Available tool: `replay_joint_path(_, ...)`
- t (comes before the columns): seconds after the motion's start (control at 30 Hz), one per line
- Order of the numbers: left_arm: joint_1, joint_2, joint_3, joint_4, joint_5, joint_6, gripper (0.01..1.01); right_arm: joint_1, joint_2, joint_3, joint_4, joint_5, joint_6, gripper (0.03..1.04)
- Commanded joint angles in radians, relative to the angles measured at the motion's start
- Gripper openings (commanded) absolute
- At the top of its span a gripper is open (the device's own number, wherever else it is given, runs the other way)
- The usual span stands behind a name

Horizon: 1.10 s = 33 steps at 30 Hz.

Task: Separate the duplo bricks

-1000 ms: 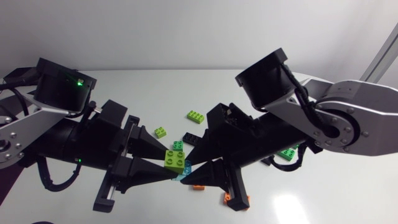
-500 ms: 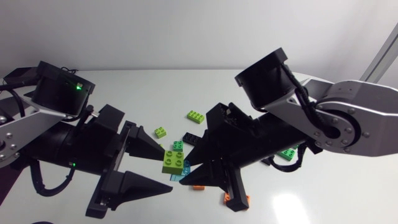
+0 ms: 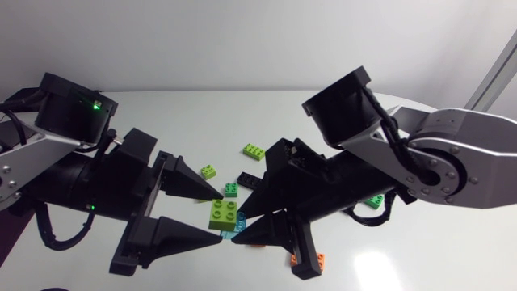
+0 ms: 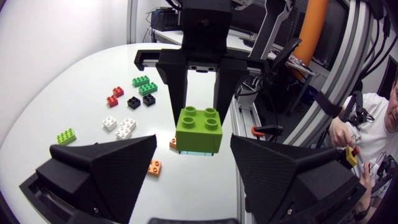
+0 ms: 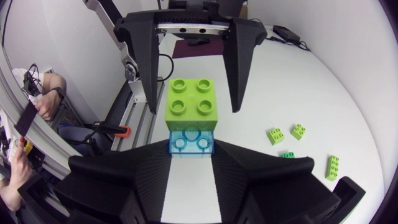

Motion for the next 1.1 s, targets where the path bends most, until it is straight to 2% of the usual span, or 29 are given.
replay_joint_path(0.0, 0.011, -0.013, 0.037, 0.000, 0.015, 0.011, 0.821, 0.015, 0.001, -0.025, 0.005, 0.001, 0.015, 0.28)
replay_joint_path(0.23, 0.014, -0.004, 0.042, 0.000, 0.015, 0.014, 0.818, 0.025, 0.002, -0.033, 0.007, 0.003, 0.020, 0.28)
replay_joint_path(0.47, 0.012, -0.003, 0.039, 0.000, 0.020, 0.014, 0.562, 0.030, 0.002, -0.039, 0.007, 0.004, 0.020, 0.28)
replay_joint_path(0.57, 0.011, -0.003, 0.036, -0.002, 0.023, 0.014, 0.354, 0.034, 0.006, -0.042, 0.010, 0.004, 0.022, 0.28)
replay_joint_path(0.6, 0.009, -0.003, 0.033, -0.002, 0.024, 0.014, 0.321, 0.034, 0.006, -0.042, 0.011, 0.004, 0.023, 0.28)
replay_joint_path(0.87, 0.005, -0.006, 0.036, -0.031, 0.058, 0.019, 0.315, 0.038, 0.002, -0.041, 0.013, 0.009, 0.028, 0.28)
replay_joint_path(1.07, 0.014, 0.004, 0.073, -0.057, 0.075, 0.017, 0.313, 0.091, 0.004, -0.070, 0.034, 0.082, 0.028, 0.28)
